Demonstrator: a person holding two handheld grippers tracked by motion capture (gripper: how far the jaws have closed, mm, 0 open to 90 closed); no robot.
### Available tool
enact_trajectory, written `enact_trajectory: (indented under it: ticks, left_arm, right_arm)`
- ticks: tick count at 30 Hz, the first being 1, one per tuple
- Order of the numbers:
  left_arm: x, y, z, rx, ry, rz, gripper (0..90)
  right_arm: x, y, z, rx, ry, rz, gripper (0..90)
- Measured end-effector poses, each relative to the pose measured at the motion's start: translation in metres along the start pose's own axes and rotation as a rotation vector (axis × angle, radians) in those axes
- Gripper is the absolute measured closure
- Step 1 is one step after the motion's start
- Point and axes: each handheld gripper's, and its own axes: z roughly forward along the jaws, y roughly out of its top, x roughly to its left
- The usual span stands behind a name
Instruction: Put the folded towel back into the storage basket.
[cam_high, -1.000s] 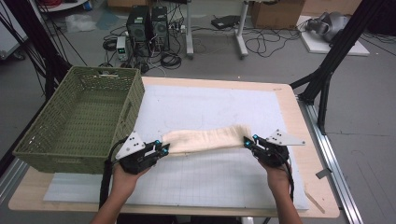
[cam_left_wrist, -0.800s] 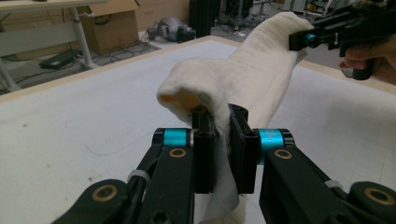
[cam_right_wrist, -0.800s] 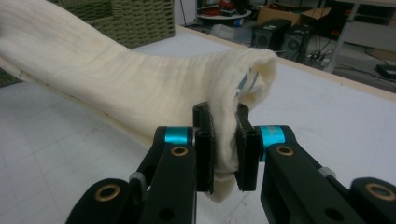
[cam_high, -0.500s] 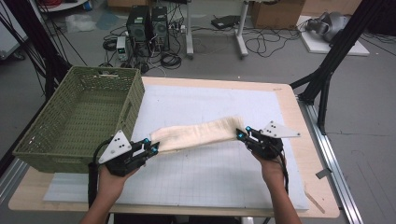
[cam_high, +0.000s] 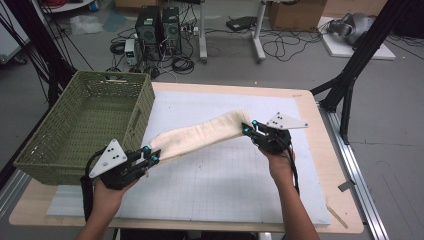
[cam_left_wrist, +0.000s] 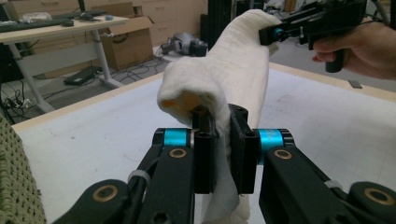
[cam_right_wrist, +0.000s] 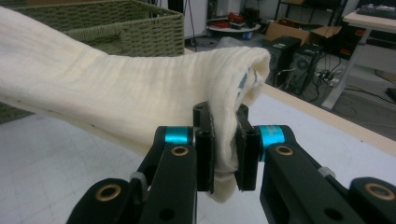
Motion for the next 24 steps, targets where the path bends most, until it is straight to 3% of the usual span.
enact_trajectory:
  ticks: [11, 24]
  left_arm:
    - [0.007, 0.006, -0.016, -0.037, 0.044, -0.003, 81.7]
    - [0.014, 0.009, -0.030, -0.062, 0.082, -0.010, 82.0]
  right_arm:
    - [0.003, 0.044, 0.031, -0.017, 0.016, -0.058, 81.7]
    - [0.006, 0.066, 0.058, -0.024, 0.049, -0.070, 81.7]
